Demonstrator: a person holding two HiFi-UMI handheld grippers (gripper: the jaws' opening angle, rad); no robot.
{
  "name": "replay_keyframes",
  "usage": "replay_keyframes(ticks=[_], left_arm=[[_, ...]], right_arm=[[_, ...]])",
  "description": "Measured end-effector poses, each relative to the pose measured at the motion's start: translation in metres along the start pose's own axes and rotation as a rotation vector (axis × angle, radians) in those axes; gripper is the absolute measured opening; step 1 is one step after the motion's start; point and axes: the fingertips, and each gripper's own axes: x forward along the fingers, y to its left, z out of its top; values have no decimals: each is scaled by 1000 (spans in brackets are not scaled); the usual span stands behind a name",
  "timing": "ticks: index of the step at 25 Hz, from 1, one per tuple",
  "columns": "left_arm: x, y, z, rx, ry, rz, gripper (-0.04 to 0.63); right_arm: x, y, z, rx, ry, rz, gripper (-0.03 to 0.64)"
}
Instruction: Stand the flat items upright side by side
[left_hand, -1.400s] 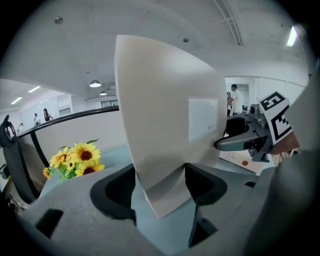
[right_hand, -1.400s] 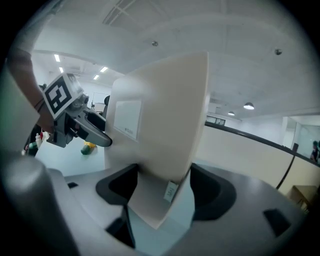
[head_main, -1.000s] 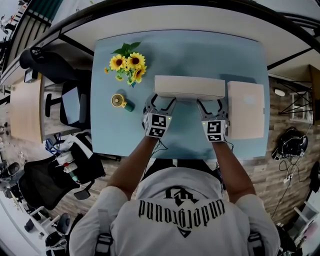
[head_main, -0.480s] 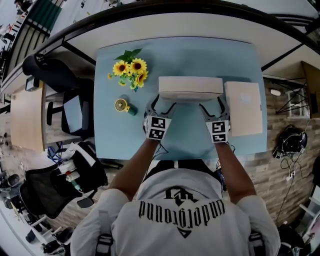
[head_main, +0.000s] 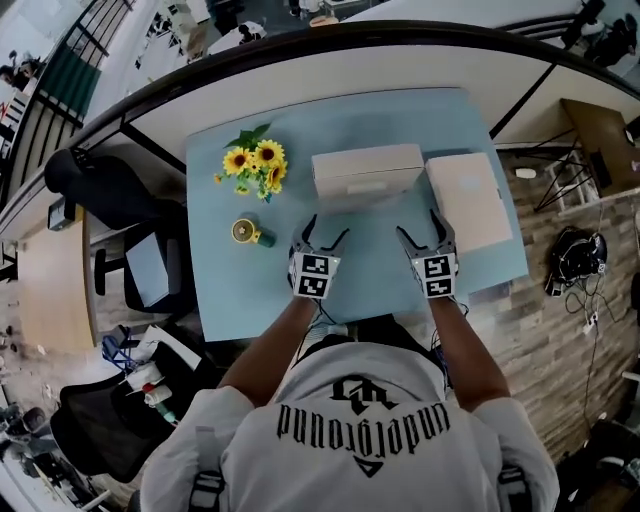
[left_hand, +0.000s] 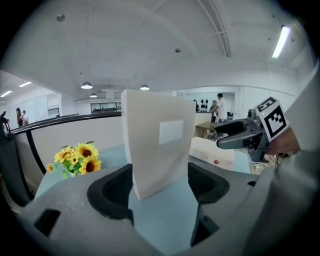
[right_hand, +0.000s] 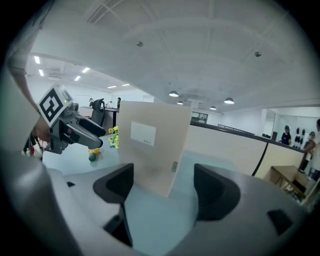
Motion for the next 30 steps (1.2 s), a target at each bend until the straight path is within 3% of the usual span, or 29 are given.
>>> replay_keyframes(ticks=[6, 11, 24, 30], left_arm=[[-2, -35, 5, 34, 6, -72, 356], [16, -61, 11, 27, 3, -58, 356], [113, -175, 39, -152, 50, 88, 355], [168, -222, 60, -210, 60, 126, 357]], right_arm=[[-38, -19, -11, 38, -1, -57, 379], [-50, -56, -22, 41, -24, -56, 379], [-48, -229, -83, 9, 34, 122, 380], [-41, -288, -110, 5, 80, 217, 383]])
